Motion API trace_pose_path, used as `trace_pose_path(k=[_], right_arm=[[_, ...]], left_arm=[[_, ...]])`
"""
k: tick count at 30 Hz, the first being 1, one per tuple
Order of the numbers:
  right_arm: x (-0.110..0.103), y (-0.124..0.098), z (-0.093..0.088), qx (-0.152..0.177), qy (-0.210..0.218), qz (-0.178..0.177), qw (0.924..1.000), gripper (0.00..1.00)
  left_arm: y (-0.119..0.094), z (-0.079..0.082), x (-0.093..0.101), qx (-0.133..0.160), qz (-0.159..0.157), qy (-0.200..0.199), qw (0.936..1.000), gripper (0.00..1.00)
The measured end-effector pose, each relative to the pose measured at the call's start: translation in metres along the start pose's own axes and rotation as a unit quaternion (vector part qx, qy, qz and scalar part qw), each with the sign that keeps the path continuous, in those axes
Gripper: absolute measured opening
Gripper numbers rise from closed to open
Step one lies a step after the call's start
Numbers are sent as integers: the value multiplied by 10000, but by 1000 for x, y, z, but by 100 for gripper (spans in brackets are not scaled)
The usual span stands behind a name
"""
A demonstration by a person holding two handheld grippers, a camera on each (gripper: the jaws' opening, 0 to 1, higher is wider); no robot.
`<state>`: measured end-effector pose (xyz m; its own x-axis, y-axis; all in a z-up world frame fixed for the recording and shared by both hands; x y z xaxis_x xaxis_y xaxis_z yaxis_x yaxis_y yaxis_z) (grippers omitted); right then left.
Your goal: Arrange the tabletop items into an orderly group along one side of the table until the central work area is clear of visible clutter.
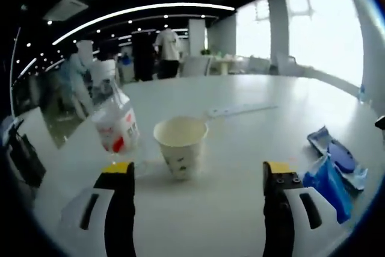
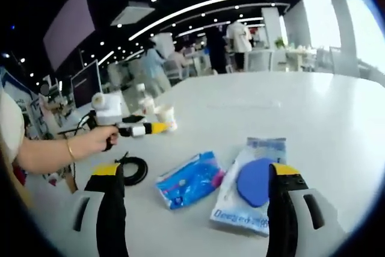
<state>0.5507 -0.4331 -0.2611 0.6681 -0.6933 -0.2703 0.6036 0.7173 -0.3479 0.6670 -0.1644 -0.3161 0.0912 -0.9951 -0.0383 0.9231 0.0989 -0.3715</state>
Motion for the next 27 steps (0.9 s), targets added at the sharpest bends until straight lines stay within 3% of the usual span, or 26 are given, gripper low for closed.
trace_pose_path(k=[1, 6, 8, 10, 14, 27], right_arm=[[0, 0, 1, 54, 53, -18, 10000, 98], [4, -2, 2, 133, 254, -61, 9996, 97], [5, -4, 3, 172, 361, -67, 9992, 96], [5, -5, 3, 201, 406, -82, 9989, 96], [5, -5, 5, 240, 393, -105, 9989, 96], [5, -6, 5, 228, 568, -149, 9980, 95]], left_arm=[[-4, 3, -2, 45, -3, -139, 9999, 90], [-18, 13, -4, 135, -56, -70, 9999, 99], [-26, 19, 5, 153, -282, -54, 9995, 99], [-35, 19, 10, 60, -495, 372, 9981, 99], [-51, 31, 10, 175, -585, 177, 9980, 99], [-90, 54, 19, 339, -875, 342, 9950, 99]])
Point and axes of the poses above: the point that each gripper's makers call its tool centre point, and the gripper's own axes: y roughly forward along the fingers, x roughly to its right, z roughly out of its top, the point moved 1 cm from there along -y, roughly backward along the fingers, and after that the axes turned 11 degrees about z, right-handed, at the moved point
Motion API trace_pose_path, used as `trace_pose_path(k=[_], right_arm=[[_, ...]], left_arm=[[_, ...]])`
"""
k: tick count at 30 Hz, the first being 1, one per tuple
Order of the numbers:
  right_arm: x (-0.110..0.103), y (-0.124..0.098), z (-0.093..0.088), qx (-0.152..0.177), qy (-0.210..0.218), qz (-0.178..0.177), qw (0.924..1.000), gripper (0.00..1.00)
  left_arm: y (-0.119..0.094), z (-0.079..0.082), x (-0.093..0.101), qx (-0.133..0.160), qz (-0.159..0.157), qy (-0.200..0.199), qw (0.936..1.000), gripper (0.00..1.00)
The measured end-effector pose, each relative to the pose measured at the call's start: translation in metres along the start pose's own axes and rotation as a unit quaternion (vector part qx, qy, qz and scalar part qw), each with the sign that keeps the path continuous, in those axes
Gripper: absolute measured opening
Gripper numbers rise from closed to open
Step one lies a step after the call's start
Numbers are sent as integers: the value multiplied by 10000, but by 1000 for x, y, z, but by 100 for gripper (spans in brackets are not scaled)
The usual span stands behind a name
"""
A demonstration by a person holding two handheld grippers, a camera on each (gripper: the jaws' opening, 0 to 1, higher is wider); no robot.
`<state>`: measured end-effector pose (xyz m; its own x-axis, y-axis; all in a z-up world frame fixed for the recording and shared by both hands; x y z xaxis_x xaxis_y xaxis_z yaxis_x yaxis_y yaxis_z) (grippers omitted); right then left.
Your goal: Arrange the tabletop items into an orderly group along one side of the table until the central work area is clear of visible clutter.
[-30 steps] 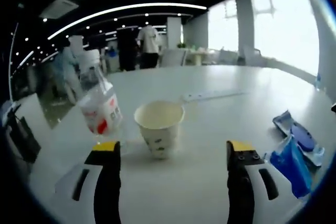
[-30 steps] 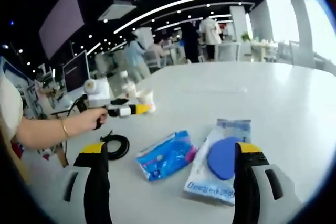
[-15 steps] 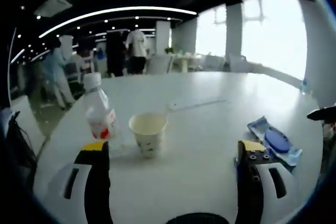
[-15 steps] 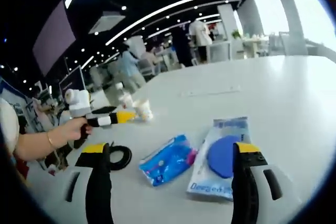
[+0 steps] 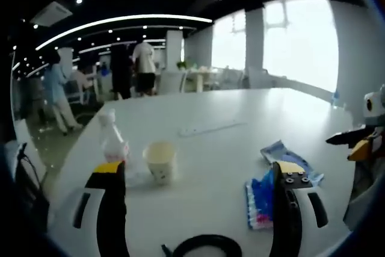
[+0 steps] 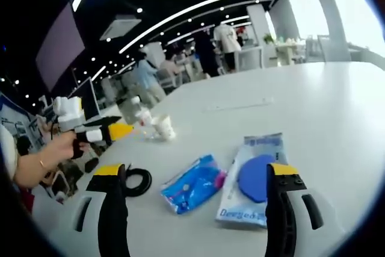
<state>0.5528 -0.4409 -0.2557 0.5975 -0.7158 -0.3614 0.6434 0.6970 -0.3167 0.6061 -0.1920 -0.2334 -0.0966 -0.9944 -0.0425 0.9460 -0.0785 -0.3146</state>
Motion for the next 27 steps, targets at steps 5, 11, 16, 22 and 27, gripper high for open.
trace_pose_path(k=[5, 11, 16, 22, 27], right_arm=[[-1, -2, 2, 22, 176, -35, 9998, 93], [2, -8, -5, -128, 215, -216, 9995, 92], [2, -11, -11, -217, 335, -280, 9988, 93], [11, -17, -23, -424, 414, -532, 9968, 96], [19, -21, -36, -625, 776, -765, 9921, 95]], left_arm=[[-19, 3, 9, -69, -112, -43, 9999, 97], [-38, 5, 21, -50, -304, 89, 9995, 99], [-51, -4, 37, -166, -673, 239, 9973, 99], [-68, -15, 47, -179, -779, 436, 9958, 99], [-72, -22, 48, -202, -758, 552, 9954, 99]])
Point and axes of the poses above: the point that each gripper's makers call its tool centre point, and the gripper's own axes: y roughly forward along the fingers, x roughly to its right, z roughly out of its top, the point moved 1 cm from there along -y, roughly backward along the fingers, and after that the axes turned 11 degrees about z, right-handed, at the moved point
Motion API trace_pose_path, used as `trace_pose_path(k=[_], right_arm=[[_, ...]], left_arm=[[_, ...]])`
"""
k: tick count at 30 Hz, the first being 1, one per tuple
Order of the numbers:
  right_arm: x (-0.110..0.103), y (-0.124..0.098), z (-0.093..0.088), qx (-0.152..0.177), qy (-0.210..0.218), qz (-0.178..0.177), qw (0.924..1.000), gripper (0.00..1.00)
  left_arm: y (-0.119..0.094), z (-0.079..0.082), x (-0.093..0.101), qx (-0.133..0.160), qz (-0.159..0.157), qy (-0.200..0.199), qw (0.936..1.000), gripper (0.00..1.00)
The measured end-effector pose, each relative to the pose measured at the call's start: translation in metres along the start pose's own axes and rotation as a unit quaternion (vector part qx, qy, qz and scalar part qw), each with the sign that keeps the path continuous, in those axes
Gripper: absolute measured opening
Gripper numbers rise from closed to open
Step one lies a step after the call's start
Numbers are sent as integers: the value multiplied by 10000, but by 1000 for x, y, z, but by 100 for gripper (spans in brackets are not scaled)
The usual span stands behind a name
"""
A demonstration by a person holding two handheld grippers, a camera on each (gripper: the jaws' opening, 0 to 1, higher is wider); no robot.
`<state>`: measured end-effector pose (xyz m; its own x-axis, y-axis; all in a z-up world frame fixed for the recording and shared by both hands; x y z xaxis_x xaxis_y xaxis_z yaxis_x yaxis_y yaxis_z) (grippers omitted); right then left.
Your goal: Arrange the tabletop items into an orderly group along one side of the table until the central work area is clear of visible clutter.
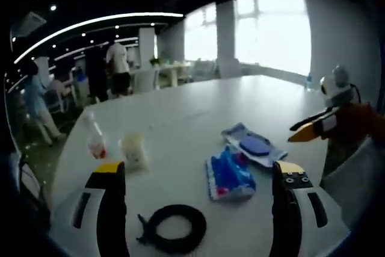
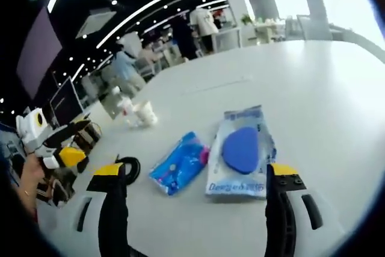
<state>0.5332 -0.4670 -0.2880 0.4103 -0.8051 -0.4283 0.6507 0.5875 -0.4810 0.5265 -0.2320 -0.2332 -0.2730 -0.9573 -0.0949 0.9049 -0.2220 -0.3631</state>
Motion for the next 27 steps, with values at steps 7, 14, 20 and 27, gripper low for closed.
trace_pose_path(k=[7, 14, 20, 27], right_arm=[[5, 5, -5, 71, 317, -107, 9994, 97], [14, 13, -15, -99, 457, -343, 9983, 98], [31, 18, -29, -249, 941, -681, 9929, 95], [42, 22, -31, -62, 1254, -932, 9877, 87]], left_arm=[[-5, -3, -7, 66, 96, -54, 9999, 99], [-8, -6, -11, 92, 55, -162, 9998, 99], [-7, -10, -9, 36, 20, -229, 9997, 99], [-6, -14, -13, -1, 42, -357, 9994, 98]])
Point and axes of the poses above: the point that each gripper's makers call its tool centre point, and the gripper's own axes: y roughly forward along the fingers, x roughly to its right, z roughly out of its top, the point moved 1 cm from there along -y, roughly backward along the fingers, and after that the axes turned 11 degrees about z, right-handed, at the moved point
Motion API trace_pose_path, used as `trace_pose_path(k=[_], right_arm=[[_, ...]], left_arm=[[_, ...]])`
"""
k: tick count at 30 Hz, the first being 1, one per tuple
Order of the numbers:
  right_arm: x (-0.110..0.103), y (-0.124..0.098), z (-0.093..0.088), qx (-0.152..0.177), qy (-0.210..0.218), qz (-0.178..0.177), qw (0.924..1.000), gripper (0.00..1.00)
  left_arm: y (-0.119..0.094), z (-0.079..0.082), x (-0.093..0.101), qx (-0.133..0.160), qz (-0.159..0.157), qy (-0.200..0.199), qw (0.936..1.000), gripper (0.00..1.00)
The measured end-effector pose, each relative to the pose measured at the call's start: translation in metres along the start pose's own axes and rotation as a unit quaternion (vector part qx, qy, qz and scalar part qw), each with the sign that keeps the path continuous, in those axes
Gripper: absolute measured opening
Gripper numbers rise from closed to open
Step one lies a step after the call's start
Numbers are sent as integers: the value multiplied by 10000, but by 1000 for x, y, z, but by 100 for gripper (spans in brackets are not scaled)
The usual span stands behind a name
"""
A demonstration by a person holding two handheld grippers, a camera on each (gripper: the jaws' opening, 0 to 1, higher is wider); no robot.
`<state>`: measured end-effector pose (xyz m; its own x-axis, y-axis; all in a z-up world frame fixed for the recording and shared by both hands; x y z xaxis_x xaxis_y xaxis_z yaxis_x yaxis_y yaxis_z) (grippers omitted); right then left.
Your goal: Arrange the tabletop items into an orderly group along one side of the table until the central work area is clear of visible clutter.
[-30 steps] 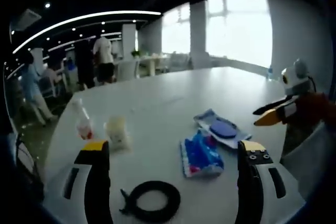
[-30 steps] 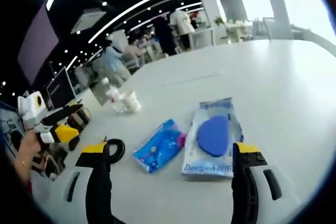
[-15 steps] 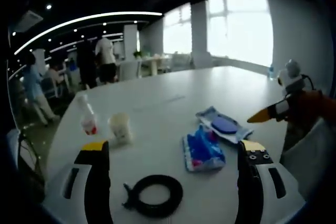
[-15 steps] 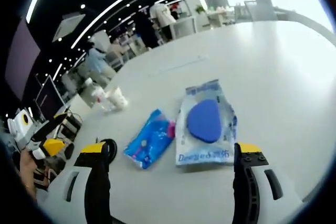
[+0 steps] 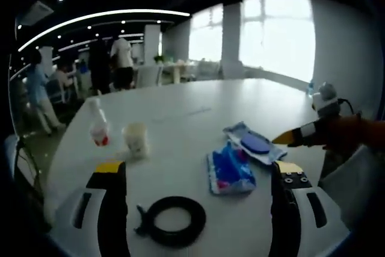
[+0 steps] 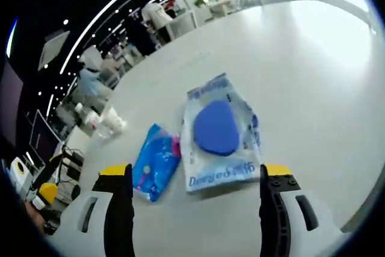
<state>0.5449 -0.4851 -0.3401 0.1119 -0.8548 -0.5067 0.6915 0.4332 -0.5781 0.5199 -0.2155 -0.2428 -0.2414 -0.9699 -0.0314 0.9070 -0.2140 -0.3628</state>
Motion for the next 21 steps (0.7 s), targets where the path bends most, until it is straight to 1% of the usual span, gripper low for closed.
trace_pose_path(k=[2, 3, 4, 5, 7, 9, 11, 12, 13, 14, 16, 17, 18, 19, 20, 21], right_arm=[[4, 3, -4, -102, 71, -88, 9999, 88], [5, 3, -8, -182, 226, -145, 9995, 87], [7, 4, -12, -210, 538, -189, 9982, 86], [10, 5, -13, -157, 653, -250, 9974, 85], [15, 6, -16, -186, 642, -360, 9971, 84], [18, 8, -18, -201, 695, -499, 9961, 80], [21, 10, -17, -136, 893, -576, 9942, 75], [22, 11, -16, -34, 1082, -659, 9919, 74], [24, 11, -14, 152, 1335, -723, 9883, 72], [23, 11, -13, 207, 1423, -699, 9871, 70], [21, 13, -15, 208, 1413, -670, 9875, 69], [20, 14, -17, 168, 1419, -682, 9874, 69], [17, 13, -24, -19, 1463, -683, 9869, 68], [16, 12, -24, 59, 1606, -654, 9848, 67], [12, 11, -28, 2, 1743, -605, 9828, 66], [12, 10, -30, -18, 1727, -606, 9831, 67]], left_arm=[[0, -2, -2, -61, 32, 51, 10000, 97], [0, -3, -3, -75, 55, 57, 9999, 97], [-1, -3, -5, -75, 64, 80, 9999, 97], [-1, -3, -6, -69, 78, 76, 9999, 96], [-2, -1, -7, -20, 105, 38, 9999, 96], [-3, -1, -6, -18, 53, -32, 10000, 96], [-2, -2, -4, -44, -24, -74, 10000, 96], [-3, -2, -4, -46, -35, -52, 10000, 96], [-2, -2, -3, -34, -39, -11, 10000, 96], [-2, -2, -2, -35, -52, 18, 10000, 96], [-2, -4, -1, -78, -73, 40, 9999, 96], [-1, -5, -1, -88, -87, 48, 9999, 96], [-1, -5, -1, -89, -87, 48, 9999, 95], [-1, -5, -1, -94, -80, 40, 9999, 95], [-1, -5, -1, -95, -78, 37, 9999, 95], [-1, -6, -2, -99, -81, 47, 9999, 95]])
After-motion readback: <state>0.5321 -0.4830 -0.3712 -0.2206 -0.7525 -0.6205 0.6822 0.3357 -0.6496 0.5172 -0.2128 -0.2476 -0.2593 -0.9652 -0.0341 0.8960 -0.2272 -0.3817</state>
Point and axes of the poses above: the point that each gripper's makers call its tool centre point, and the gripper's own axes: y roughly forward along the fingers, x roughly to its right, z roughly out of its top, the point moved 1 cm from there along -y, roughly backward along the fingers, and after that the axes turned 11 degrees about z, right-handed, at the moved point
